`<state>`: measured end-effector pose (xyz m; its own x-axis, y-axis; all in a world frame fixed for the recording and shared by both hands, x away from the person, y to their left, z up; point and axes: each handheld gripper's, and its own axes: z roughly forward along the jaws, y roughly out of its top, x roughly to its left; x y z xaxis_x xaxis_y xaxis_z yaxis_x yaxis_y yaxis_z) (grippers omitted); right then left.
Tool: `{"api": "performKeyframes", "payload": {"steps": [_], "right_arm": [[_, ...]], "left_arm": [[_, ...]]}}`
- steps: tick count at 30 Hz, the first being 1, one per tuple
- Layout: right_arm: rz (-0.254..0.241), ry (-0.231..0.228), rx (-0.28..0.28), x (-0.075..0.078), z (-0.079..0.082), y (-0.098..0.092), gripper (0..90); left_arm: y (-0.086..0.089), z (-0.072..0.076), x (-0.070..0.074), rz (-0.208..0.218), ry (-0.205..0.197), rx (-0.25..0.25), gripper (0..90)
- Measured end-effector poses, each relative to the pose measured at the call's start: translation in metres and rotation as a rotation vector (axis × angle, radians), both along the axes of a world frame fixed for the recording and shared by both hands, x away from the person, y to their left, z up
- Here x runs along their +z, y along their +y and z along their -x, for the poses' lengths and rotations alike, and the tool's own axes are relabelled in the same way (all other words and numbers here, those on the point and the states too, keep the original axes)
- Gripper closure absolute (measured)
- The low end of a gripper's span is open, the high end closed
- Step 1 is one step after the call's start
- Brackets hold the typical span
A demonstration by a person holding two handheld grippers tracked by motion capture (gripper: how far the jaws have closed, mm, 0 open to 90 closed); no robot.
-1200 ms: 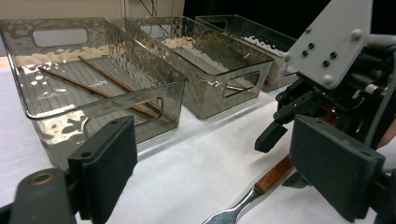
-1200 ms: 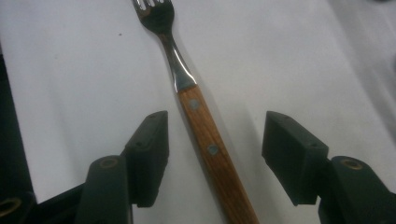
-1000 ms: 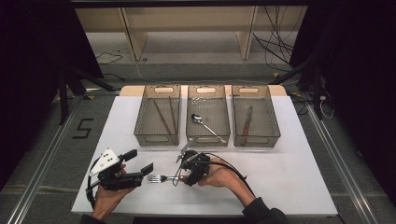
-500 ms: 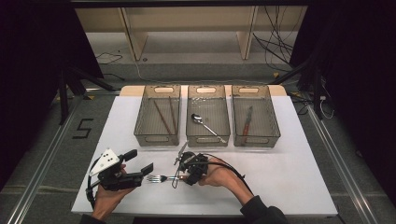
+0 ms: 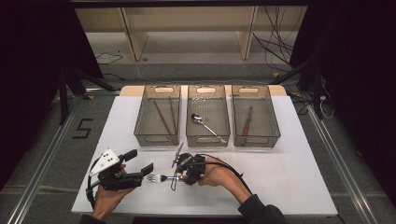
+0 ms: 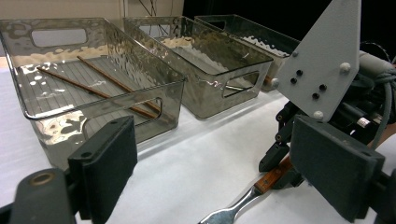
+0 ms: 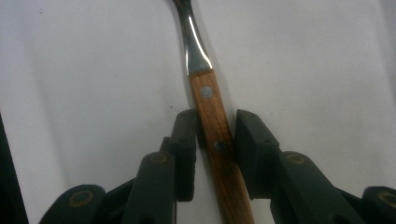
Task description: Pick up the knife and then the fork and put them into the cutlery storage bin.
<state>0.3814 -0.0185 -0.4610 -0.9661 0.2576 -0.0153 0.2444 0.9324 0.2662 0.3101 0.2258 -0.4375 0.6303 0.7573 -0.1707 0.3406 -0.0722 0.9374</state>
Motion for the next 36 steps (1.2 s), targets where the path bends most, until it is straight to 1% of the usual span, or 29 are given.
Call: {"api": "performKeyframes", "payload": {"steps": [7, 10, 11, 12, 13, 18, 19, 21, 23, 25, 26, 27, 28, 29, 30, 31, 34, 36], "right_arm": [[0.005, 0.000, 0.015, 0.000, 0.002, 0.001, 76.0], [0.013, -0.006, 0.023, 0.001, 0.003, 0.002, 76.5], [0.013, -0.001, 0.025, 0.001, 0.003, 0.002, 76.6], [0.005, -0.009, 0.021, 0.000, 0.003, 0.002, 76.7], [0.013, -0.005, 0.022, 0.001, 0.003, 0.002, 76.8], [0.002, -0.001, 0.014, 0.001, 0.003, 0.001, 76.9], [-0.002, -0.006, 0.018, 0.002, 0.002, 0.001, 77.0], [-0.019, -0.009, 0.012, 0.004, 0.002, 0.000, 77.0], [-0.025, -0.019, 0.013, 0.006, 0.002, -0.002, 77.0], [-0.038, -0.017, 0.004, 0.009, 0.002, -0.003, 77.1], [-0.051, -0.027, 0.005, 0.011, 0.002, -0.005, 77.0], [-0.061, -0.024, -0.014, 0.012, 0.002, -0.006, 77.1], [-0.070, -0.024, -0.013, 0.015, 0.000, -0.008, 77.0], [-0.095, -0.026, -0.024, 0.016, 0.000, -0.010, 77.0], [-0.108, -0.029, -0.033, 0.018, -0.001, -0.012, 77.1], [-0.114, -0.028, -0.037, 0.021, -0.002, -0.014, 77.0], [-0.158, -0.039, -0.057, 0.027, -0.004, -0.021, 77.0], [-0.176, -0.047, -0.060, 0.033, -0.006, -0.027, 77.0]], "left_arm": [[0.000, 0.000, 0.000, 0.000, -0.001, 0.000, 14.7], [0.000, 0.000, 0.000, -0.002, 0.001, -0.001, 14.7], [0.000, 0.000, 0.000, -0.002, 0.000, -0.001, 14.7], [0.000, 0.000, 0.000, 0.000, -0.001, -0.001, 14.8], [0.000, 0.000, 0.000, -0.001, 0.000, -0.001, 14.7], [0.000, 0.000, 0.000, 0.000, 0.000, 0.000, 14.7], [0.000, 0.000, 0.000, 0.000, 0.000, 0.001, 14.7], [0.000, 0.000, 0.000, 0.000, -0.001, 0.002, 14.7], [0.000, 0.000, 0.000, 0.001, -0.001, 0.002, 14.8], [0.001, 0.000, 0.000, 0.001, -0.001, 0.003, 14.8], [0.000, 0.000, 0.000, 0.002, 0.000, 0.003, 14.7], [0.000, 0.000, 0.000, 0.001, -0.002, 0.003, 14.7], [0.000, 0.000, 0.000, 0.000, -0.002, 0.003, 14.7], [0.000, 0.000, 0.000, 0.001, -0.001, 0.003, 14.8], [0.000, 0.000, 0.000, 0.001, -0.001, 0.003, 14.7], [0.000, 0.000, 0.000, 0.001, -0.001, 0.003, 14.7], [0.000, 0.000, 0.000, 0.001, -0.001, 0.003, 14.7], [0.000, 0.000, 0.000, 0.001, 0.000, 0.004, 14.8]]}}
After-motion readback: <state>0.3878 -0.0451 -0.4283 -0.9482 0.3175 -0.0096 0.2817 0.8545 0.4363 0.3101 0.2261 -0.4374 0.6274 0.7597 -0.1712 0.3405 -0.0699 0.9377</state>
